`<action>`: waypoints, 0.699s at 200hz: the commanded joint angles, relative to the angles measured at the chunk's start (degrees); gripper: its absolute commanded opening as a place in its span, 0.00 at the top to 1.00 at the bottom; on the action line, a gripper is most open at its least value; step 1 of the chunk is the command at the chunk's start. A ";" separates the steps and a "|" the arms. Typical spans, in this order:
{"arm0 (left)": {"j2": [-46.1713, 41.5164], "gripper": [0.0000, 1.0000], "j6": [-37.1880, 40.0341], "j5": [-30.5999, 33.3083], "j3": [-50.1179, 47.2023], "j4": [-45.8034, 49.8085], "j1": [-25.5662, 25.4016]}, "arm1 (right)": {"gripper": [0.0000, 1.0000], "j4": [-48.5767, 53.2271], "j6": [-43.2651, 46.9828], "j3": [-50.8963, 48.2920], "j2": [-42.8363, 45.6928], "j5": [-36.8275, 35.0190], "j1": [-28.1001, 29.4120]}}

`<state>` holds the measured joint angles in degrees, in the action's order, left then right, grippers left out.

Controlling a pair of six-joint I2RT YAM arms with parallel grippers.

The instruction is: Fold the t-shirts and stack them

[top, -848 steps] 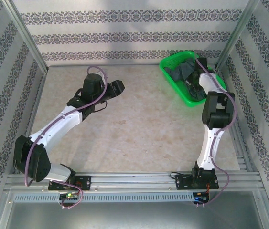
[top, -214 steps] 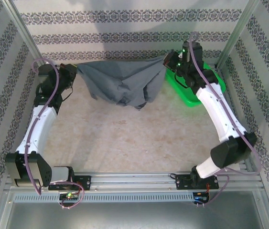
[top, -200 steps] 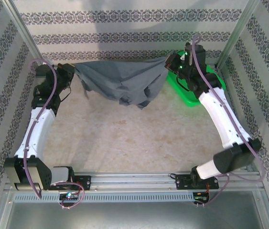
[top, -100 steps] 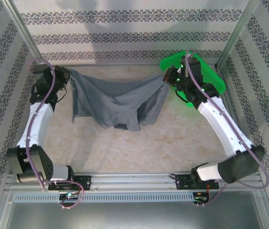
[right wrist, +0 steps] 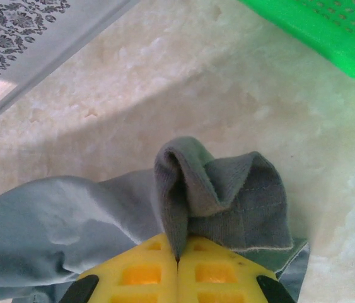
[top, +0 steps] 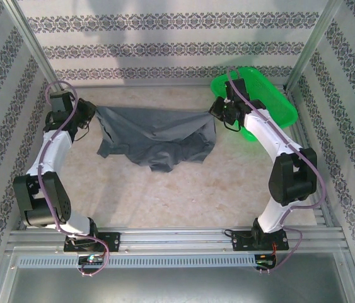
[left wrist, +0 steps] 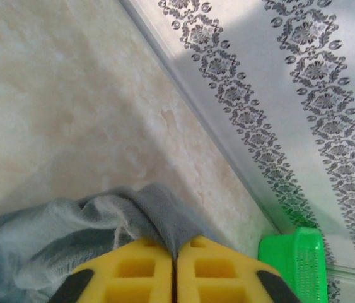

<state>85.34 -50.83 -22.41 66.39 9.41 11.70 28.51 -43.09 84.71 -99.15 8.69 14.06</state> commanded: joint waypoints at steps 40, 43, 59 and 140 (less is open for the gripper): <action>-5.68 0.30 2.55 7.11 -3.12 19.68 -5.64 | 1.00 1.32 0.99 -2.08 3.76 1.54 0.00; -6.06 0.30 2.13 7.56 -3.66 20.58 -6.75 | 1.00 1.38 1.07 -2.16 3.83 1.70 -0.05; -8.46 0.33 -4.36 9.04 -8.21 26.11 -12.88 | 1.00 1.89 1.51 -2.27 4.03 1.99 -0.08; -6.64 0.31 -30.39 12.65 -28.56 -6.36 -24.01 | 1.00 2.23 1.78 -2.00 3.27 3.73 -0.10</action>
<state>74.63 -75.94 -12.19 35.99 17.10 -12.05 30.04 -41.98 83.07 -96.97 11.18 14.09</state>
